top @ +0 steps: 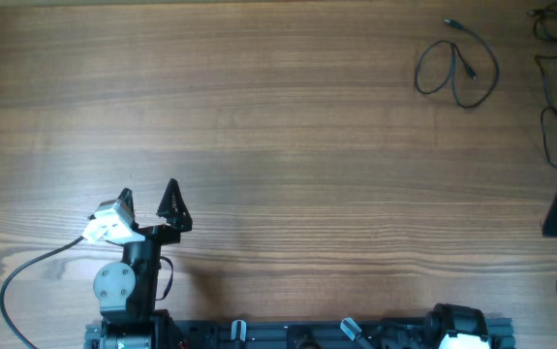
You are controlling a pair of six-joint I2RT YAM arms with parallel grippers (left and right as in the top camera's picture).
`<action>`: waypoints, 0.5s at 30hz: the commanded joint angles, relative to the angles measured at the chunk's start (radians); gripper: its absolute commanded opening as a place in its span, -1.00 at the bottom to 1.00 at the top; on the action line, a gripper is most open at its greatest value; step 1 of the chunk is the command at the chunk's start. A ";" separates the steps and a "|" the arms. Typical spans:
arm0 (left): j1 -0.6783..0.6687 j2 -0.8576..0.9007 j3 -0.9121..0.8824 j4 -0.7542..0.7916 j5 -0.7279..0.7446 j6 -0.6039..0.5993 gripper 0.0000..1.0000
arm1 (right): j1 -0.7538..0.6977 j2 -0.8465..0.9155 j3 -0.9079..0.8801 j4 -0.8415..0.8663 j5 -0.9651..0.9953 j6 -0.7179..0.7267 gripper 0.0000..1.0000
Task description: Untangle cables
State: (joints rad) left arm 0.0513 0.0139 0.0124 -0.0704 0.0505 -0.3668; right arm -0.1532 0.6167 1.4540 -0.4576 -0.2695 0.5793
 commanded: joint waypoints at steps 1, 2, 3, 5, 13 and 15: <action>-0.004 -0.007 -0.006 -0.002 0.001 0.023 1.00 | 0.003 -0.026 -0.003 0.006 -0.013 0.004 0.99; -0.004 -0.007 -0.006 -0.002 0.000 0.024 1.00 | 0.003 -0.031 -0.003 0.006 -0.013 0.005 0.99; -0.004 -0.007 -0.006 -0.002 0.001 0.029 1.00 | 0.003 -0.033 -0.003 0.009 -0.013 0.004 1.00; -0.004 -0.007 -0.006 -0.002 0.002 0.089 1.00 | 0.003 -0.035 -0.003 0.019 -0.013 0.025 0.99; -0.004 -0.007 -0.006 -0.001 0.013 0.124 1.00 | 0.003 -0.035 -0.003 0.024 -0.013 0.031 0.99; -0.004 -0.007 -0.006 -0.001 0.012 0.121 1.00 | 0.003 -0.035 -0.003 0.024 -0.014 0.030 1.00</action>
State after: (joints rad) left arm 0.0513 0.0139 0.0124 -0.0700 0.0509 -0.2703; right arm -0.1532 0.5980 1.4540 -0.4397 -0.2695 0.6018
